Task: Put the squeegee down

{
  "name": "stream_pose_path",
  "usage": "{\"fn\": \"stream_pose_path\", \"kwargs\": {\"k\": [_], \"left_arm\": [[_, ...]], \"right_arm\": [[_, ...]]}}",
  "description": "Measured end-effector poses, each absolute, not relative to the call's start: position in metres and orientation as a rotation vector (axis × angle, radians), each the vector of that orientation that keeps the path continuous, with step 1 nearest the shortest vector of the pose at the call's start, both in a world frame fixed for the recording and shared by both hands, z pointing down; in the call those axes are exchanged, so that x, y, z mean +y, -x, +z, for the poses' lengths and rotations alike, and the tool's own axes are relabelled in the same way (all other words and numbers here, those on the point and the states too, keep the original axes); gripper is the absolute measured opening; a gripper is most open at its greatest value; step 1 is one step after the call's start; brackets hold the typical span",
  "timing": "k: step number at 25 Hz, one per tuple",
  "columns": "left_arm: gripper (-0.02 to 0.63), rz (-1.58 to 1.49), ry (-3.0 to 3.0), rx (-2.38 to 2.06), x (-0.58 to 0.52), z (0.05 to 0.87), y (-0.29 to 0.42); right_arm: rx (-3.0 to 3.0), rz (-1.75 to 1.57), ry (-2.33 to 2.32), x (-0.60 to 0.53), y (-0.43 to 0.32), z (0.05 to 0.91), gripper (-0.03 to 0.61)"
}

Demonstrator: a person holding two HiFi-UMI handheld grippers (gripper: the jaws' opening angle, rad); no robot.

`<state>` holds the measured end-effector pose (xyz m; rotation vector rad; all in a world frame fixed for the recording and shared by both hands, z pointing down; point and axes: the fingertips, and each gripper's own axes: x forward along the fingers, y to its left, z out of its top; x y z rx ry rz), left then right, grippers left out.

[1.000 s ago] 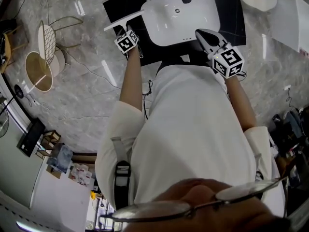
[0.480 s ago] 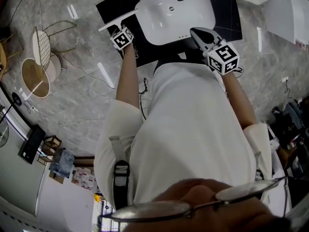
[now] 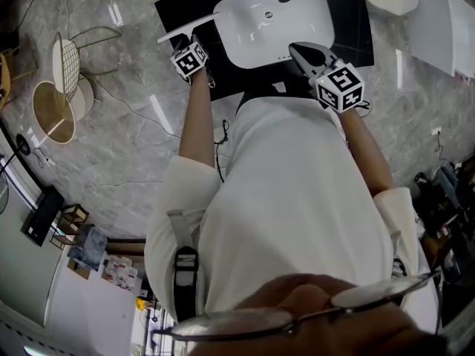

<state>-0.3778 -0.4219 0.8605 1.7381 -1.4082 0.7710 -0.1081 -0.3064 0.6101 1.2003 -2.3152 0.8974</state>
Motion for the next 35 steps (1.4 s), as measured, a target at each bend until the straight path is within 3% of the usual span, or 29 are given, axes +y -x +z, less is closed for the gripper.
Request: {"fn": "stream_pose_path", "kwargs": {"k": [23,35], "left_arm": [[0.11,0.508,-1.954,-1.495,-0.393,0.733,0.38],[0.005,0.307,-1.995,-1.568,-0.331,0.659,0.369]], "right_arm": [[-2.392,0.803,-1.185,-0.294,0.126,0.594,0.006],[-2.488,0.714,-1.118,-0.273,0.109,0.568,0.005]]}}
